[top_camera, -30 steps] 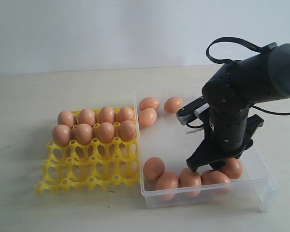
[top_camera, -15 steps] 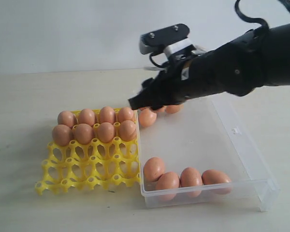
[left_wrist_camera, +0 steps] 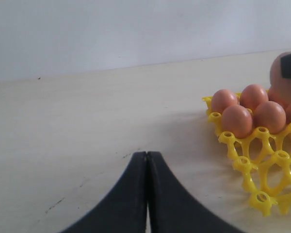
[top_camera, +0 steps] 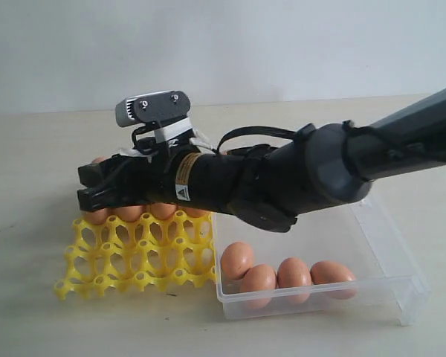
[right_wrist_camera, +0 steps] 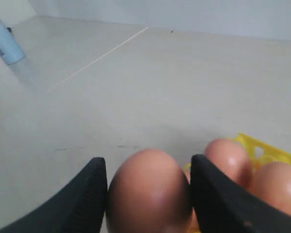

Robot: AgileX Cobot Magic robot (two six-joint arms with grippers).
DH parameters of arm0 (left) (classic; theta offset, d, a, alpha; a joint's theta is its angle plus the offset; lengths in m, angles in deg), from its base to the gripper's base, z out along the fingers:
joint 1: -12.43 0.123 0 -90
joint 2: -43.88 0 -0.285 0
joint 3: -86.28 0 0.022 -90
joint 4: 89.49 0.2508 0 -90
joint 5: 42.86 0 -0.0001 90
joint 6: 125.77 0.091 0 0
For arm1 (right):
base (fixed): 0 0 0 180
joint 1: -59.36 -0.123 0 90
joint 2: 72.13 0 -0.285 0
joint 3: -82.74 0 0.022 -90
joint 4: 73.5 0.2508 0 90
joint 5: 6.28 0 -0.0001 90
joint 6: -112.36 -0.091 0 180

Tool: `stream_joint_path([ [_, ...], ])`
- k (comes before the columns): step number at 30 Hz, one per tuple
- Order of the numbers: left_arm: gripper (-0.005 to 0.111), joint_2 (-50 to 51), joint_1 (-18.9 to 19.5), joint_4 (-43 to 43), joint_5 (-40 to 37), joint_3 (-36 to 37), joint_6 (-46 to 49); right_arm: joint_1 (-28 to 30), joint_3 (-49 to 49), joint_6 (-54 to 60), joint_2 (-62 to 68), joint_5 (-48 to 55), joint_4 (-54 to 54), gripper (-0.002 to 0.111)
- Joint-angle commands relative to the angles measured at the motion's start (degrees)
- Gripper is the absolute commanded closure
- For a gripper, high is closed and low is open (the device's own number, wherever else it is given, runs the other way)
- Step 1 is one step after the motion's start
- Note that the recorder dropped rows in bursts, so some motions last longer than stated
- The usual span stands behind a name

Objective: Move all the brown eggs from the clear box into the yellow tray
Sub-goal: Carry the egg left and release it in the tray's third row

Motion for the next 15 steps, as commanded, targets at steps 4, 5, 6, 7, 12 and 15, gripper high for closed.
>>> stream_joint_path([
  [4, 0.107, 0.2, -0.3, -0.3, 0.2, -0.3, -0.2, -0.1, -4.5, -7.8, 7.0, -5.9, -5.7, 0.108],
  [5, 0.107, 0.2, -0.3, -0.3, 0.2, -0.3, -0.2, -0.1, -4.9, -8.1, 7.6, -6.0, -5.8, 0.108],
  [6, 0.107, 0.2, -0.3, -0.3, 0.2, -0.3, -0.2, -0.1, -5.7, -9.1, 8.6, -6.2, -6.3, 0.108],
  [7, 0.107, 0.2, -0.3, -0.3, 0.2, -0.3, -0.2, -0.1, -6.0, -9.5, 9.2, -6.2, -6.8, 0.108],
  [12, 0.107, 0.2, -0.3, -0.3, 0.2, -0.3, -0.2, -0.1, -8.7, -13.2, 11.5, -6.8, -10.3, 0.108],
  [15, 0.107, 0.2, -0.3, -0.3, 0.2, -0.3, -0.1, -0.1, -8.7, -13.0, 11.5, -6.7, -11.3, 0.101],
])
